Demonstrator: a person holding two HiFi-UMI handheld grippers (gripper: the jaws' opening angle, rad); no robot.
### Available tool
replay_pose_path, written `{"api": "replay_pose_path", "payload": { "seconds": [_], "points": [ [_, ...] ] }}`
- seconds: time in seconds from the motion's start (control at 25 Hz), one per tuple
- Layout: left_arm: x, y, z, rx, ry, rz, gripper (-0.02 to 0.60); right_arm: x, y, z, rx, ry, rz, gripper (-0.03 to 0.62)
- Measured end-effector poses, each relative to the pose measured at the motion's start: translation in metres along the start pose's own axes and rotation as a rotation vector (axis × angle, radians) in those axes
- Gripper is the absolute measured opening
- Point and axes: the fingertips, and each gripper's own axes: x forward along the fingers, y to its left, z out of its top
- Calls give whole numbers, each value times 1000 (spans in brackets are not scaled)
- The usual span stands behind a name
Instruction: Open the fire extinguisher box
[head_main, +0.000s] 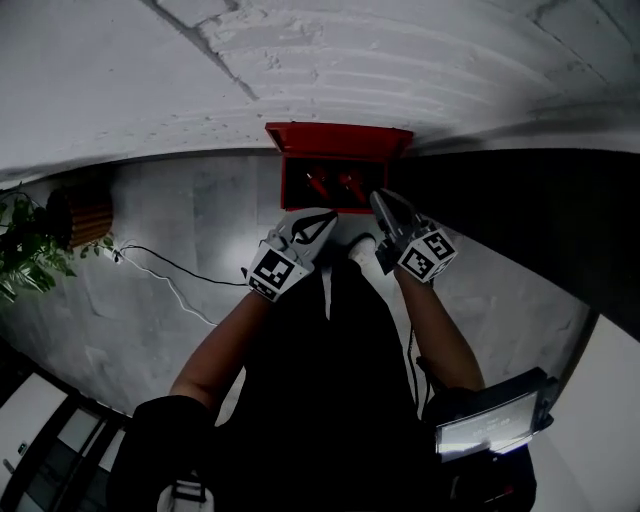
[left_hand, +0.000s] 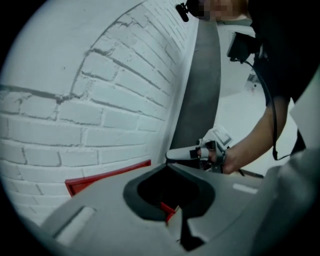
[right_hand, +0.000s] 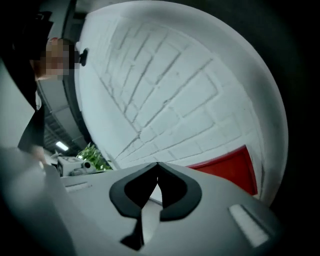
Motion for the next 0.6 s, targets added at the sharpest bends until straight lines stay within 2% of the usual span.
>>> {"api": "replay_pose_path", "payload": {
  "seconds": [0.12,0.28,0.44,0.6],
  "points": [
    [-23,-28,31,30,-41,-36,3,-26,57,11,-177,48,83,8],
    [-55,-60,76,50,-110,-42,3,-49,150,42,-397,81,239,8],
    [-81,-91,125,21,-162,-59,3,-66,212,74,-486,66,323,8],
    [-95,-120,152,46,-189,-78,3,-84,243,97,-541,35,328,8]
  ]
}}
